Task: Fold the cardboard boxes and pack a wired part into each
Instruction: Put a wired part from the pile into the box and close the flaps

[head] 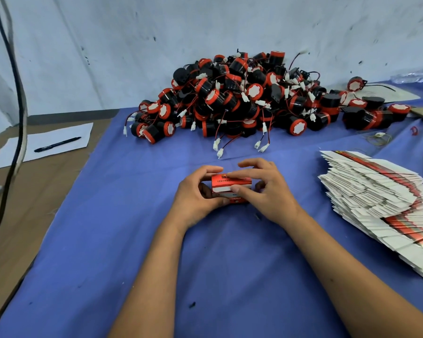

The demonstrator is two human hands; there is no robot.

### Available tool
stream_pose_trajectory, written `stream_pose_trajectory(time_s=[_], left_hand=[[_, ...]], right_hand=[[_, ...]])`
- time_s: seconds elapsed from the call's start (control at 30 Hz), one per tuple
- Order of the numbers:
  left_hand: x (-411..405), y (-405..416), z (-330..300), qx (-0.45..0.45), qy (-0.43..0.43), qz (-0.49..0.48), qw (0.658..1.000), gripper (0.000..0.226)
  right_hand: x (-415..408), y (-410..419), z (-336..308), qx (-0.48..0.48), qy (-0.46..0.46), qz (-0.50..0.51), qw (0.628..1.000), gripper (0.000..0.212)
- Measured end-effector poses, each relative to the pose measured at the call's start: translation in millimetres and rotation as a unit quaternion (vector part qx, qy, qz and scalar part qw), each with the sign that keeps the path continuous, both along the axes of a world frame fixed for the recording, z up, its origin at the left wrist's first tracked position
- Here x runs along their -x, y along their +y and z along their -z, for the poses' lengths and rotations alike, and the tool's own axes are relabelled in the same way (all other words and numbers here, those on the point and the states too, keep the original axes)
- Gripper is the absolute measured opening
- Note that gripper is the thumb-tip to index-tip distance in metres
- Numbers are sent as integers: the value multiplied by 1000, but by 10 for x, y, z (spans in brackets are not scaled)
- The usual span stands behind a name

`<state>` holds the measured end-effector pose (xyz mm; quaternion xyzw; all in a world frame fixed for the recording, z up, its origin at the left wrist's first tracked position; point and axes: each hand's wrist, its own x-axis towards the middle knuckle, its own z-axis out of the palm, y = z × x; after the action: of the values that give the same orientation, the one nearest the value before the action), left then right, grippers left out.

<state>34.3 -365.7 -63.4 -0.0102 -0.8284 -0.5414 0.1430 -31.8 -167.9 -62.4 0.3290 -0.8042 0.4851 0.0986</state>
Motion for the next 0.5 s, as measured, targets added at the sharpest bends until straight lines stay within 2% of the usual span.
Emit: stream_pose_trajectory(time_s=[0.1,0.2,0.33,0.5], left_hand=[[-3,43,-17,-18,42,-22,999,42],[10,60,-6,-36,87,-54,994,19],[35,102,22,15,115,-60,991,12],[72,111,29,96,112,-49,988,8]], right_hand=[[-24,-20,-15,60,-19,8,998,13],[-23,-6,-35,53,-14,-5,998,10],[-43,37,-55,18,63,-14,998,20],[-64,31,-49,26,109,55,992,8]])
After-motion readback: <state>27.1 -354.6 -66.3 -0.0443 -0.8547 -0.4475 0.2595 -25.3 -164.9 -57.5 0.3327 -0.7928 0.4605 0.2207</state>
